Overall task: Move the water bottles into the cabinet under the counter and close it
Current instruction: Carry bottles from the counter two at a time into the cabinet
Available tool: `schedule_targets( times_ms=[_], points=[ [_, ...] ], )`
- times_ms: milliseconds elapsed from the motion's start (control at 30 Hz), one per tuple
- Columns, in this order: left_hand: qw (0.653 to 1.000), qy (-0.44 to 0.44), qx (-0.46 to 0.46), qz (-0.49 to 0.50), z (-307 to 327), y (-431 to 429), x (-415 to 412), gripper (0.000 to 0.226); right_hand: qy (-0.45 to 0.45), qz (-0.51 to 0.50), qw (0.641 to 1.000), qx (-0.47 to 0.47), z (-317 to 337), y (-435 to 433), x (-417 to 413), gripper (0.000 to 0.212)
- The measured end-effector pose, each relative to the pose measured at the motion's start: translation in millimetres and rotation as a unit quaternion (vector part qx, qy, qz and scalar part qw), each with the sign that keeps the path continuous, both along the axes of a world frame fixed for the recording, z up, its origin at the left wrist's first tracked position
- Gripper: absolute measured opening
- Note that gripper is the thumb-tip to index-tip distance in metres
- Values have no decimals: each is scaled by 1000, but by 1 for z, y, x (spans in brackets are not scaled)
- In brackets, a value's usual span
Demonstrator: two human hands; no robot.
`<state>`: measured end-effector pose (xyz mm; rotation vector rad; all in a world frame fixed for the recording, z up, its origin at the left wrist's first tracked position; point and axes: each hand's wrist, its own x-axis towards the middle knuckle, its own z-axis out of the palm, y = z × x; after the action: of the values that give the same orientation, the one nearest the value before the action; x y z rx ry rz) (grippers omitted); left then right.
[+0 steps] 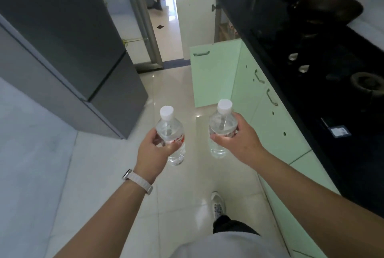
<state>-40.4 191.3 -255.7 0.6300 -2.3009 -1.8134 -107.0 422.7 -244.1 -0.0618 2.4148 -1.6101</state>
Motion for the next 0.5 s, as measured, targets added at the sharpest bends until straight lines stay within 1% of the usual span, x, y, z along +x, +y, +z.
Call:
schedule_targets(
  times_ms=[200, 367, 500],
  points=[
    [1000, -3, -14, 24, 12, -9, -79, 48, -4, 20, 1000, -11, 3, -5, -88, 58],
    [999, 15, -14, 30, 19, -18, -124, 39, 5, 26, 1000, -10, 6, -18, -146, 57],
    [999, 14, -6, 52, 17, -36, -156, 36, 2, 38, 999, 2, 4, -36, -184, 59]
  ],
)
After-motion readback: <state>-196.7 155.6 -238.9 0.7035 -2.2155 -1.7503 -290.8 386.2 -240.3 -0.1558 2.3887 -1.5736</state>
